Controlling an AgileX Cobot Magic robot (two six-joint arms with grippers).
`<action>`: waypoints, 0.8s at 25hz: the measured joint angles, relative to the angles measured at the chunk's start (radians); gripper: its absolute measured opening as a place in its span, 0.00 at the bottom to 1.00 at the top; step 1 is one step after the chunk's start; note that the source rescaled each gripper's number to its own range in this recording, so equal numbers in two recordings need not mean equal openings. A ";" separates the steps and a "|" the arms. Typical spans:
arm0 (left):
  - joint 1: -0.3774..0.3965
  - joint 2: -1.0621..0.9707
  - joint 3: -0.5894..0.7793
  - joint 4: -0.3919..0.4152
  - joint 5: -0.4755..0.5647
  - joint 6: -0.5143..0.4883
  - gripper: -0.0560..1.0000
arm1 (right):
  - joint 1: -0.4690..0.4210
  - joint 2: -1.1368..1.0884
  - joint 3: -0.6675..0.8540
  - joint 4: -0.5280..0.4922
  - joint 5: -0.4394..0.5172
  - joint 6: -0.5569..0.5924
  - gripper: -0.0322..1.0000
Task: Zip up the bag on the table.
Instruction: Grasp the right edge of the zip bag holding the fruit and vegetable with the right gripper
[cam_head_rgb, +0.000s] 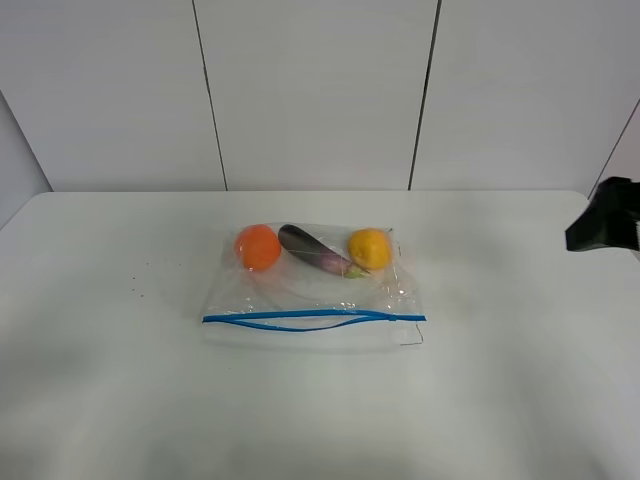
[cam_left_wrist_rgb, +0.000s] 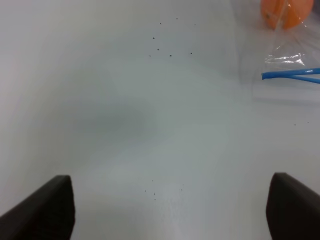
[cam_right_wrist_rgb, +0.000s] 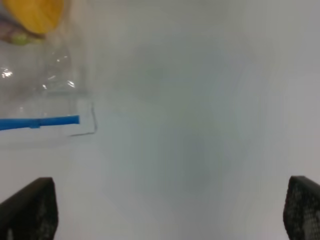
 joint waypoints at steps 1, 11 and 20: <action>0.000 0.000 0.000 0.000 0.000 0.000 1.00 | 0.000 0.049 -0.022 0.027 -0.001 -0.014 1.00; 0.000 0.000 0.000 0.000 0.000 0.000 1.00 | 0.000 0.514 -0.076 0.423 -0.119 -0.333 1.00; 0.000 0.000 0.000 0.000 0.000 0.000 1.00 | -0.030 0.785 -0.076 0.864 -0.103 -0.803 1.00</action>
